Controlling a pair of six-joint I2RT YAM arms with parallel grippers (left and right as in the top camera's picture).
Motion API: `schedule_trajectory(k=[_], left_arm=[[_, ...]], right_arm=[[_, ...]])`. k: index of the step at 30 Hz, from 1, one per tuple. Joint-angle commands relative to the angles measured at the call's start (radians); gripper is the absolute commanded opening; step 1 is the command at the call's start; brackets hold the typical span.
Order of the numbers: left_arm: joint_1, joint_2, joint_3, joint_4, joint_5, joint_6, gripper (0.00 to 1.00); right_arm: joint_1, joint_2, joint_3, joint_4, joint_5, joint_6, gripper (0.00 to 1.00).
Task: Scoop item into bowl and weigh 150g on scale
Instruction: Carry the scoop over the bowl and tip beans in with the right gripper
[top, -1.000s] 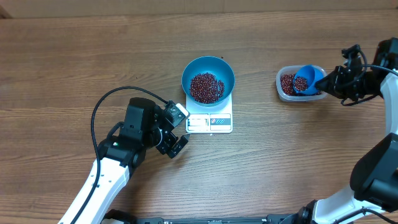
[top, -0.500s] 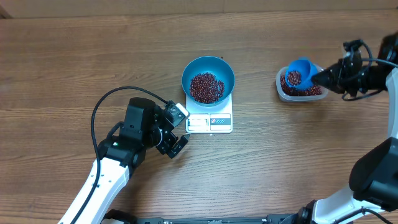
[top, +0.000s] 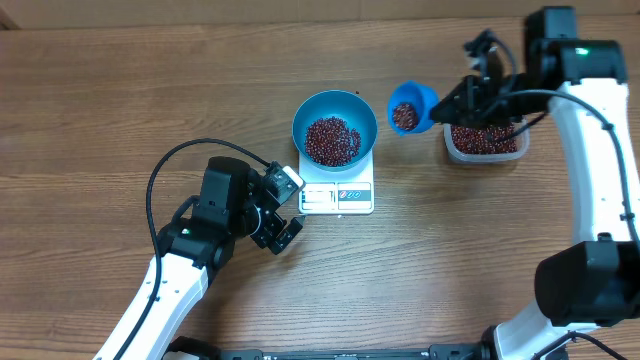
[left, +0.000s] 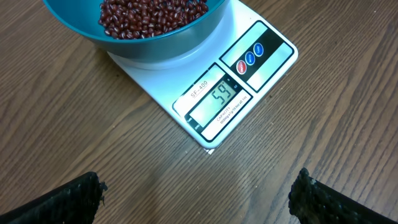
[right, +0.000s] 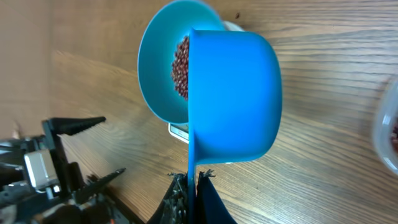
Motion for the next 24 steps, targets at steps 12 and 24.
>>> schedule_trajectory(k=[12, 24], left_arm=[[0.004, 0.008, -0.005, 0.000, 0.001, 0.019, 0.99], [0.004, 0.008, -0.005, 0.000, 0.001, 0.019, 1.00]], right_arm=[[0.380, -0.003, 0.090, 0.108, 0.485, 0.149, 0.04], [0.649, -0.003, 0.090, 0.232, 1.047, 0.151, 0.04]])
